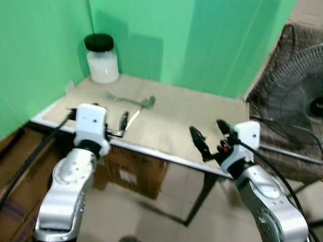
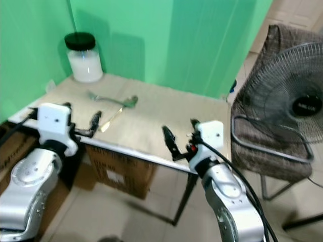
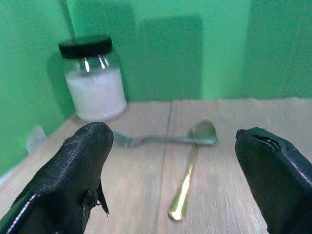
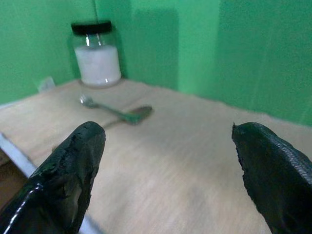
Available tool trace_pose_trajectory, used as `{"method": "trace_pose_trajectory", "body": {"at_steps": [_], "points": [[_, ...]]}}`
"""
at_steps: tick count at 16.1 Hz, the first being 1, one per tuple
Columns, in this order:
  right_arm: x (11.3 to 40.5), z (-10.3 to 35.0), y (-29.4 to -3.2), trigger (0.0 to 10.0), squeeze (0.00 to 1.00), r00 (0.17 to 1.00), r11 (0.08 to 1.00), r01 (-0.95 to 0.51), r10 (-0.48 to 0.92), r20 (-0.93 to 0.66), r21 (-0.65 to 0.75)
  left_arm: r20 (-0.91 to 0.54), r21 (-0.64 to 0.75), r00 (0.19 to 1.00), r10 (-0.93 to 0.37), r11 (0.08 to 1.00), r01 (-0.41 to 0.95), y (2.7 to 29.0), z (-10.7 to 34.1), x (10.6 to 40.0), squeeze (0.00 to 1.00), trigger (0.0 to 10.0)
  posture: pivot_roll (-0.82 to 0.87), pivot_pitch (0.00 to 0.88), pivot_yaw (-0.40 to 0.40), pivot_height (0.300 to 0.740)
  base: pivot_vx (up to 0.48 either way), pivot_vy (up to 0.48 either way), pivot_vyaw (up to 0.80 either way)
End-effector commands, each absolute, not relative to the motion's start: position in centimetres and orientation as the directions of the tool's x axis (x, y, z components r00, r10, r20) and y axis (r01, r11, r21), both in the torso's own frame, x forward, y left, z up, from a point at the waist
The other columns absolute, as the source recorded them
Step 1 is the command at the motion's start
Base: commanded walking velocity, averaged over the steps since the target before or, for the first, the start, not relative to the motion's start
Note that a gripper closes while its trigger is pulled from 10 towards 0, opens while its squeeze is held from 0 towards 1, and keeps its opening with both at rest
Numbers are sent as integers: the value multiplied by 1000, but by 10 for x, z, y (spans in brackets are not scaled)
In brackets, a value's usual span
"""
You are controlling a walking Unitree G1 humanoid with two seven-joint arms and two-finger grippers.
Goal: Setting the table
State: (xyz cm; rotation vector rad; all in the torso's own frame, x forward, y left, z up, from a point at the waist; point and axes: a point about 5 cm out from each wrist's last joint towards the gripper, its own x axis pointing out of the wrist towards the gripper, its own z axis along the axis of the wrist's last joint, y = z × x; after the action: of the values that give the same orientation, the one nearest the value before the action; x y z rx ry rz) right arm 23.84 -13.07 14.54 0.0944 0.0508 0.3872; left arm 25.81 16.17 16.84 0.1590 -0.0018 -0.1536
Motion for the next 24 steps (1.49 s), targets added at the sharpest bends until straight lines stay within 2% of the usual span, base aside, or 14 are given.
{"method": "trace_pose_trajectory", "body": {"at_steps": [1, 8, 13, 16, 18, 20, 21, 22, 24], "points": [[239, 143, -137, 10000, 0, 928, 927, -365, 369, -43, 82, 1, 152, 982, -191, 970, 189, 153, 171, 258, 0, 10000, 101, 0, -40, 740, 266, 0, 800], [250, 146, -140, 10000, 0, 938, 938, -344, 345, -23, 53, -1, 152, 981, -196, 969, 194, 153, 170, 258, 0, 10000, 104, 0, -50, 740, 268, 0, 800], [261, 149, -144, 10000, 0, 945, 945, -326, 327, -16, 38, -18, 157, 976, -215, 964, 215, 152, 166, 257, 0, 10000, 107, 0, -68, 740, 250, 0, 0], [271, 151, -148, 10000, 0, 949, 949, -314, 314, -14, 21, -34, 163, 968, -248, 954, 250, 149, 164, 257, 0, 10000, 101, 0, -74, 740, 0, 0, 0], [282, 147, -147, 10000, 0, 944, 946, -324, 322, -64, -11, -43, 171, 961, -274, 945, 278, 146, 162, 258, 0, 10000, 94, 0, -77, 740, 0, 0, 0], [299, 133, -142, 10000, 0, 904, 922, -385, 385, -186, 40, -69, 190, 941, -332, 921, 339, 142, 158, 258, 0, 10000, 84, 0, -78, 740, 0, 0, 0], [307, 127, -139, 10000, 1000, 872, 899, -436, 430, -232, 30, -84, 205, 929, -361, 906, 370, 141, 156, 258, 0, 10000, 79, 0, -78, 740, 0, 0, 0], [311, 125, -139, 10000, 1000, 860, 891, -454, 445, -249, 23, -89, 207, 924, -371, 901, 381, 141, 156, 257, 0, 10000, 78, 0, -78, 740, 0, 0, 0], [337, 116, -139, 10000, 1000, 836, 883, -470, 442, -326, -8, -103, 189, 875, -473, 854, 484, 140, 157, 254, 0, 10000, 70, 0, -80, 740, 0, 0, 0]]}}
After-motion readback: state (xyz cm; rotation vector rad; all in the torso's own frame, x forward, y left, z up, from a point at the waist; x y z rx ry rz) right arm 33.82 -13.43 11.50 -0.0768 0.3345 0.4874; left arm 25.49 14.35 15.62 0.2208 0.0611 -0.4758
